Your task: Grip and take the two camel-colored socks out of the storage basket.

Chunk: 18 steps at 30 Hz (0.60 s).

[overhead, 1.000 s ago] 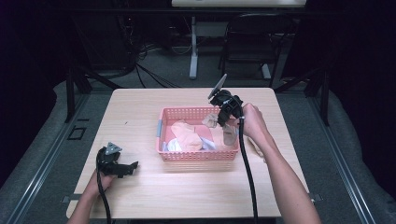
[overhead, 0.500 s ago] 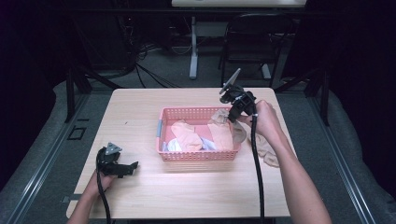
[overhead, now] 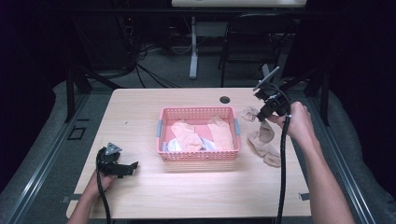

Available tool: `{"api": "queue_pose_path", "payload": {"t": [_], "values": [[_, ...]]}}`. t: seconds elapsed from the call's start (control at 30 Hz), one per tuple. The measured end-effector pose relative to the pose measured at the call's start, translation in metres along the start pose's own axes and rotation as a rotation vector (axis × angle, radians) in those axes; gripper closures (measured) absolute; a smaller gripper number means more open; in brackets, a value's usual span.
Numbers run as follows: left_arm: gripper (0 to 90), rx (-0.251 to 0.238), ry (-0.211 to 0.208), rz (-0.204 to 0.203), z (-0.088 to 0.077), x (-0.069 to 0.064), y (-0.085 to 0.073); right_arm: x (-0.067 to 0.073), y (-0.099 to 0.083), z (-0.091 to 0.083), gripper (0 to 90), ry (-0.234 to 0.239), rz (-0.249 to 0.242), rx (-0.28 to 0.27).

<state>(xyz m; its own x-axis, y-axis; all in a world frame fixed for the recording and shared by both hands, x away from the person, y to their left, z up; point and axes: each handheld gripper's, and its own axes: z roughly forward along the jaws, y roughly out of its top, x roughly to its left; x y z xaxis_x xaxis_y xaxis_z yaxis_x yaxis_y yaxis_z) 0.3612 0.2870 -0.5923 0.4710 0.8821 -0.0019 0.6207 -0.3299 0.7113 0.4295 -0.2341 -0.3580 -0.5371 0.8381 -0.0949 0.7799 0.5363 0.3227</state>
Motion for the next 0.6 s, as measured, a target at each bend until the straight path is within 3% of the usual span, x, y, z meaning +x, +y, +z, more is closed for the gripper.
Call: {"api": "queue_pose_path", "payload": {"t": [0.27, 0.47, 0.6], "values": [[0.0, -0.002, 0.0, 0.001, 0.0, 0.0, 0.0, -0.025, -0.027, 0.03, 83.4, 0.014, 0.078, 0.032], [0.0, -0.001, 0.001, 0.0, 0.0, 0.0, 0.0, -0.037, -0.047, 0.075, 82.9, 0.062, 0.146, 0.076], [0.0, -0.002, 0.001, 0.0, 0.0, 0.0, 0.0, -0.041, -0.057, 0.102, 82.0, 0.04, 0.156, 0.136]]}}
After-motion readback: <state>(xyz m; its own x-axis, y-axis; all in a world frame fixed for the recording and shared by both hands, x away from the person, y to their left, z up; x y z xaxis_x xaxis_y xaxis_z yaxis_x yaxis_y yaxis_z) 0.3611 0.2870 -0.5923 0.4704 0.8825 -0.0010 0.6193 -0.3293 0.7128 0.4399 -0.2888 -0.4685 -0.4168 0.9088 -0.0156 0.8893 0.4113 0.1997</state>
